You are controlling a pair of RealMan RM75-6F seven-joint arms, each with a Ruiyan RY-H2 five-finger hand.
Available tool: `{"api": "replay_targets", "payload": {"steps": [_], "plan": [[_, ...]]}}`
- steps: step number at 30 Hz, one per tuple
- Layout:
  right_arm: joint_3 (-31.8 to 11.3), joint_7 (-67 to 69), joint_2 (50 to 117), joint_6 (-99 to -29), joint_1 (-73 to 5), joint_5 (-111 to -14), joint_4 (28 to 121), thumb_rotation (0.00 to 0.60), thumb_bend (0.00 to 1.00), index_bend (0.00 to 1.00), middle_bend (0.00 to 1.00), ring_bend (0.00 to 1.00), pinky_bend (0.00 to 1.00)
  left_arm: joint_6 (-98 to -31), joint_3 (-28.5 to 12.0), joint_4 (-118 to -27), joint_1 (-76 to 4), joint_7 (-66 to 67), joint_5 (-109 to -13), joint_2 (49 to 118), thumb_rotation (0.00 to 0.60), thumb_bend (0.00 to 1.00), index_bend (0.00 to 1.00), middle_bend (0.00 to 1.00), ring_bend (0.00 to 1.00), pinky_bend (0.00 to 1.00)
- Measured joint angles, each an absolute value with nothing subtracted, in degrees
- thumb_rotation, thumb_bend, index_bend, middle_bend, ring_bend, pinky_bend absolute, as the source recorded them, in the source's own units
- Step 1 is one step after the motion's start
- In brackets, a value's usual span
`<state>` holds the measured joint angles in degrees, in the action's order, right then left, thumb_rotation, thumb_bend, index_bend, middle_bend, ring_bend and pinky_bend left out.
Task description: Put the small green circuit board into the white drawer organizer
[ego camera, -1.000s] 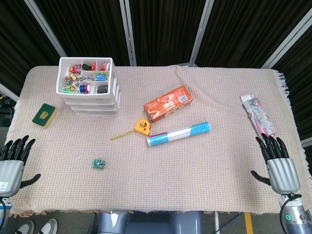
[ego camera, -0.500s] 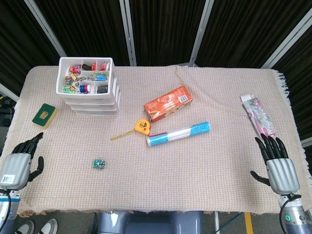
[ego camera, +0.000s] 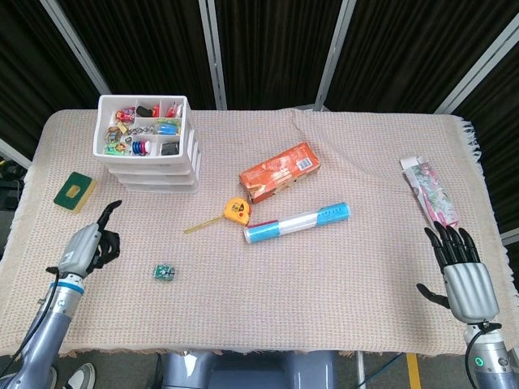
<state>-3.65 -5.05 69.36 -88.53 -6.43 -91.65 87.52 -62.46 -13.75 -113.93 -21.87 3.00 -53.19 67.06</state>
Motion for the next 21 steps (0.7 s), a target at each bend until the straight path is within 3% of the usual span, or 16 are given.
{"api": "replay_targets", "payload": {"steps": [9,21], "plan": [[-3.67,-4.81,69.37,-88.56,-6.54,-91.84,87.24,0.600,0.01,0.00,0.00,0.00,0.00,-52.26,-20.43,-110.20,-29.43,-5.13,-40.40,70.14,0.600,0.95,0.00,0.81,0.81,0.62],[-3.71,-4.54,69.33,-88.53,-6.56,-91.75,87.26,0.600,0.01,0.00,0.00,0.00,0.00,-50.39,-21.30,-101.20,-33.67,-6.08,-36.19,73.93,0.600,0.95,0.00,0.81,0.81,0.62]]}}
